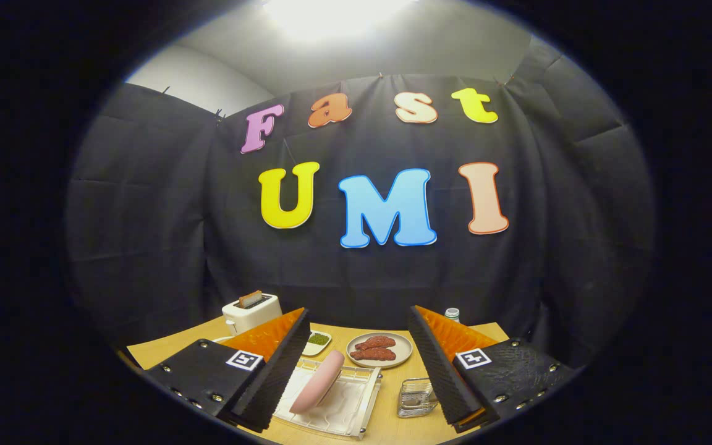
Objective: Take the plate from the dish rack, then take the spoon from the basket and place it into the plate.
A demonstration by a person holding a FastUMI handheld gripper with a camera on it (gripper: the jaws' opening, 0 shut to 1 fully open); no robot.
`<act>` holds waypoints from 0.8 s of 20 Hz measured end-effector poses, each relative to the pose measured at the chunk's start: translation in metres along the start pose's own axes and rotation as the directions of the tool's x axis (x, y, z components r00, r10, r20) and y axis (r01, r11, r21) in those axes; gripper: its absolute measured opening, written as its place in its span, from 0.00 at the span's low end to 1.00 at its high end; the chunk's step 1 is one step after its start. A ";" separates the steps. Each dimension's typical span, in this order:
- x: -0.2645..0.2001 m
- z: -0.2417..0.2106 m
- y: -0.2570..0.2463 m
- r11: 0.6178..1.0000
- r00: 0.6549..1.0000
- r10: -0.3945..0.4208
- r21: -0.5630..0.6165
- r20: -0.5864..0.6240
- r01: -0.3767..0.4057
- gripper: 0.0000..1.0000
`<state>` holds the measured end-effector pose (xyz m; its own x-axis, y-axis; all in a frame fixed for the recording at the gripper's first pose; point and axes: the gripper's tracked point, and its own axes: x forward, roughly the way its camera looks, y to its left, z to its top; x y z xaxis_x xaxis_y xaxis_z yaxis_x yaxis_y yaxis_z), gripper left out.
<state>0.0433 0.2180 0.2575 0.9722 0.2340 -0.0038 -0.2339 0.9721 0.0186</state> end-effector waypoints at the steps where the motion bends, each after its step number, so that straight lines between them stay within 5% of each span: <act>1: 0.009 -0.006 0.004 1.000 1.000 0.005 0.002 -0.024 -0.005 0.98; 11: 0.088 -0.081 0.031 0.999 0.948 0.043 0.041 -0.314 -0.031 0.93; 16: 0.101 -0.139 0.039 0.995 0.846 0.078 0.096 -0.528 -0.032 0.91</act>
<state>0.1309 0.2817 0.1186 0.7996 0.2831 -0.5297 -0.2632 0.9579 0.1147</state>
